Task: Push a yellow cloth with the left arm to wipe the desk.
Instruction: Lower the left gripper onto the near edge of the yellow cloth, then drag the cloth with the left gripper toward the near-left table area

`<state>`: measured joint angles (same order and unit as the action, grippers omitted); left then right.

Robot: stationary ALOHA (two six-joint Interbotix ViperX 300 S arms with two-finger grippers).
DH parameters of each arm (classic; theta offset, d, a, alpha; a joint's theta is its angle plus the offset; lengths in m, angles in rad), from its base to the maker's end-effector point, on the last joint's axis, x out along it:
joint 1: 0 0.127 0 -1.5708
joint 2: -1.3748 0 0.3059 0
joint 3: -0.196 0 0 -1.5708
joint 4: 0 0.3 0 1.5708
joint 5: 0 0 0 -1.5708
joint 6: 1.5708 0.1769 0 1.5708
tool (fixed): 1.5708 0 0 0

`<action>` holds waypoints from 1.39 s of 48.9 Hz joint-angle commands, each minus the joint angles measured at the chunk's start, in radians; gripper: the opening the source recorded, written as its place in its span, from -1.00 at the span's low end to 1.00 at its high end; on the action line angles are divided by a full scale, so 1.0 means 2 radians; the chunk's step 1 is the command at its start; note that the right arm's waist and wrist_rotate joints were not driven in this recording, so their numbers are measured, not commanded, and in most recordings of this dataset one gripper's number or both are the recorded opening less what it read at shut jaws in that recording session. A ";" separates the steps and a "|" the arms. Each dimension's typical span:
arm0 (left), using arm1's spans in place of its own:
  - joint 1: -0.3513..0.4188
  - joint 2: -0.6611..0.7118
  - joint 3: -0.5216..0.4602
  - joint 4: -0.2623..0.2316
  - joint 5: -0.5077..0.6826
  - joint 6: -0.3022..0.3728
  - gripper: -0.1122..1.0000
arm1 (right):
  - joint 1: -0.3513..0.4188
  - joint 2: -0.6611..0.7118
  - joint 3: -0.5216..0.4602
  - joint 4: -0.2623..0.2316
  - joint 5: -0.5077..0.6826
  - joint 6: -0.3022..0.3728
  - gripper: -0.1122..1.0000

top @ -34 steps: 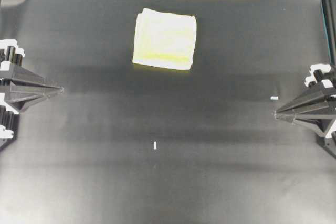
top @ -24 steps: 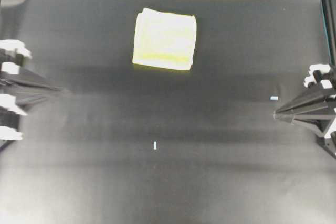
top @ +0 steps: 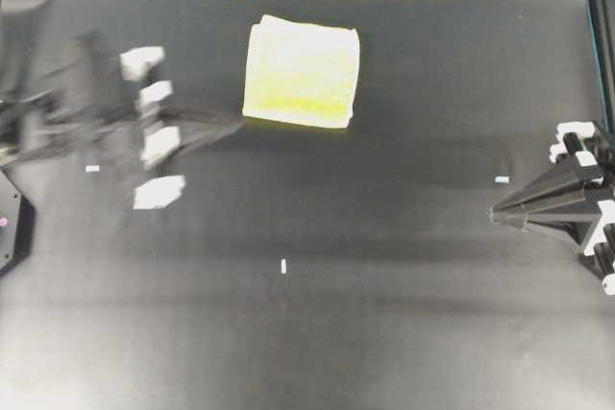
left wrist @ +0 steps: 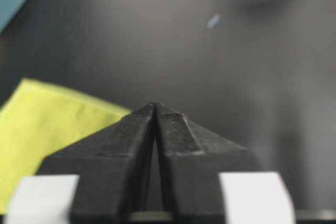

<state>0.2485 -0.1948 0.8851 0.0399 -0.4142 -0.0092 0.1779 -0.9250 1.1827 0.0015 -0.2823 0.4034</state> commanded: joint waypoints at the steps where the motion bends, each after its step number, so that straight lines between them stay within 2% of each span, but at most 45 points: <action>1: 0.014 0.051 -0.048 0.002 -0.003 -0.002 -0.57 | 0.000 0.004 -0.003 0.001 -0.002 0.000 -0.80; 11: 0.049 0.131 -0.117 0.002 0.043 -0.002 0.48 | 0.000 0.005 -0.001 0.001 -0.002 0.000 -0.80; 14: 0.058 0.150 -0.136 0.002 0.062 -0.002 0.72 | 0.000 0.005 0.001 0.001 -0.001 0.001 -0.80; 16: 0.063 0.161 -0.146 0.002 0.073 -0.002 0.80 | 0.000 0.005 0.002 0.001 -0.002 0.001 -0.80; 33: 0.107 0.251 -0.196 0.002 0.109 -0.014 0.77 | 0.000 0.005 0.009 0.001 -0.002 0.001 -0.80; 49: 0.127 0.286 -0.217 0.002 0.110 -0.014 0.77 | 0.000 0.005 0.011 0.001 -0.002 0.000 -0.80; 68: 0.124 0.286 -0.181 0.002 0.111 -0.014 0.77 | 0.000 0.005 0.012 0.001 -0.001 0.000 -0.80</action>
<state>0.5047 0.3820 0.5047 0.0414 -0.1948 -0.0368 0.1779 -0.9235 1.2118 0.0015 -0.2807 0.4050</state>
